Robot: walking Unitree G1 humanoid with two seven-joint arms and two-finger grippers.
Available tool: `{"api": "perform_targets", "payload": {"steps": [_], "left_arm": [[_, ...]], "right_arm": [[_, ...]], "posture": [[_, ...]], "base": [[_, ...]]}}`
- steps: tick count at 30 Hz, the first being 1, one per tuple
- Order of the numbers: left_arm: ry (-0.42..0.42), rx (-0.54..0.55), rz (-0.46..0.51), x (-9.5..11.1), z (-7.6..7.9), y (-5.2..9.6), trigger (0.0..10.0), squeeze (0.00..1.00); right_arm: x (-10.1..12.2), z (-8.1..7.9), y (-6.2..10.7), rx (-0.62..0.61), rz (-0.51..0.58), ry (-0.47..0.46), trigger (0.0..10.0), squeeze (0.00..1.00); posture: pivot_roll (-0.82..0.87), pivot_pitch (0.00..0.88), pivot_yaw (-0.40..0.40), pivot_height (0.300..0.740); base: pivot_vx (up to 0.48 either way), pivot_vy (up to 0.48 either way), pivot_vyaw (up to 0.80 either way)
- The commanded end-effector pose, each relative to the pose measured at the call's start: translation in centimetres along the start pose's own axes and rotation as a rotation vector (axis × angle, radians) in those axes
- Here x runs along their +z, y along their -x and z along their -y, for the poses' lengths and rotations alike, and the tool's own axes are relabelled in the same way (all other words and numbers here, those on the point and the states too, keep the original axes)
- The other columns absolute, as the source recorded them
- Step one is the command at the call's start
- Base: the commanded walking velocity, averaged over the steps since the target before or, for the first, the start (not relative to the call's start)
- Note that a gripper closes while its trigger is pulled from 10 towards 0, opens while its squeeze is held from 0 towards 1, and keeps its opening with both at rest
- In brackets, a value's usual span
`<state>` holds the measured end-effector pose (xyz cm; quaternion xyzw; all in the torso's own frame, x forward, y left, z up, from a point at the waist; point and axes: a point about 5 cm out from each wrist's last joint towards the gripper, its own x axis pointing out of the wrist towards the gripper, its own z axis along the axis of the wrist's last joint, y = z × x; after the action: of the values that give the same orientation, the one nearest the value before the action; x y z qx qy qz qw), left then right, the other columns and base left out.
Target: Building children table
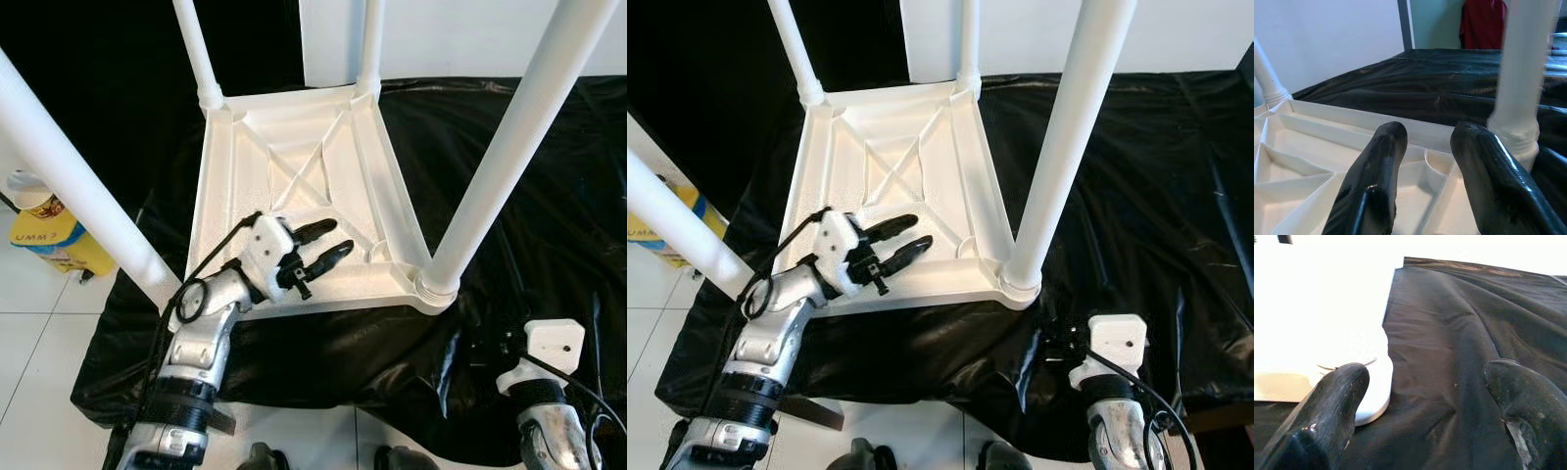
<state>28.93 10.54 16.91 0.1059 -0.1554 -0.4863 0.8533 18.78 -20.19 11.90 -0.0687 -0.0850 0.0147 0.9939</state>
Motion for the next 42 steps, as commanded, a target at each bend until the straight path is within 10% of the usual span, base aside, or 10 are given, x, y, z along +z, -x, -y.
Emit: {"api": "perform_targets", "payload": {"steps": [1, 2, 9, 11, 29, 30, 32, 33, 42], "left_arm": [[-0.004, 0.088, -0.021, -0.1, -0.2, 0.6, 10.0, 0.0], [0.021, 0.047, -0.057, -0.1, 0.2, 1.4, 10.0, 0.0], [0.078, -0.033, -0.061, 1.3, 1.2, 2.9, 10.0, 0.0], [0.052, -0.09, -0.083, 1.4, 2.4, 3.0, 10.0, 0.0], [0.203, 0.009, -0.116, 0.9, 5.3, 0.6, 10.0, 0.0], [0.214, 0.008, -0.127, 0.7, 5.6, 0.3, 10.0, 0.0], [0.214, 0.008, -0.127, 0.7, 5.6, 0.3, 10.0, 0.0], [0.225, 0.005, -0.133, 0.6, 6.0, 0.1, 10.0, 0.0], [0.25, 0.052, -0.142, 0.6, 6.7, -1.5, 10.0, 0.0]], "right_arm": [[0.2, 0.0, 0.2, 0.035, 0.013, -0.015, 10.0, 0.0], [0.3, 0.4, 0.3, 0.089, 0.006, -0.016, 10.0, 1.0], [0.7, 1.2, 0.0, 0.224, -0.007, 0.002, 10.0, 1.0], [0.9, 0.8, -1.4, 0.33, -0.009, -0.014, 10.0, 0.0], [-0.3, -2.9, -7.3, 0.446, -0.018, -0.028, 10.0, 0.0], [-0.5, -2.9, -7.5, 0.449, -0.022, -0.034, 5.6, 0.0], [-0.5, -2.9, -7.5, 0.449, -0.022, -0.034, 5.6, 0.0], [-0.5, -3.0, -7.8, 0.448, -0.022, -0.038, 0.0, 0.0], [-1.2, -2.6, -8.6, 0.354, -0.052, -0.05, 0.0, 0.0]], "posture": [[-0.13, 0.081, 0.047, 0.74], [-0.12, 0.072, 0.05, 0.74], [-0.11, 0.061, 0.049, 0.74], [-0.1, 0.058, 0.045, 0.74], [-0.06, 0.039, 0.009, 0.74], [-0.06, 0.041, 0.007, 0.74], [-0.06, 0.041, 0.007, 0.74], [-0.06, 0.041, 0.008, 0.74], [-0.04, 0.038, -0.009, 0.74]], "base": [[0.0, 0.0, 0.0], [0.0, 0.0, 0.0], [0.0, 0.0, 0.0], [0.0, 0.0, 0.0], [0.0, 0.0, 0.0], [0.0, 0.0, 0.0], [0.0, 0.0, 0.0], [0.0, 0.0, 0.0], [0.0, 0.0, 0.0]]}}
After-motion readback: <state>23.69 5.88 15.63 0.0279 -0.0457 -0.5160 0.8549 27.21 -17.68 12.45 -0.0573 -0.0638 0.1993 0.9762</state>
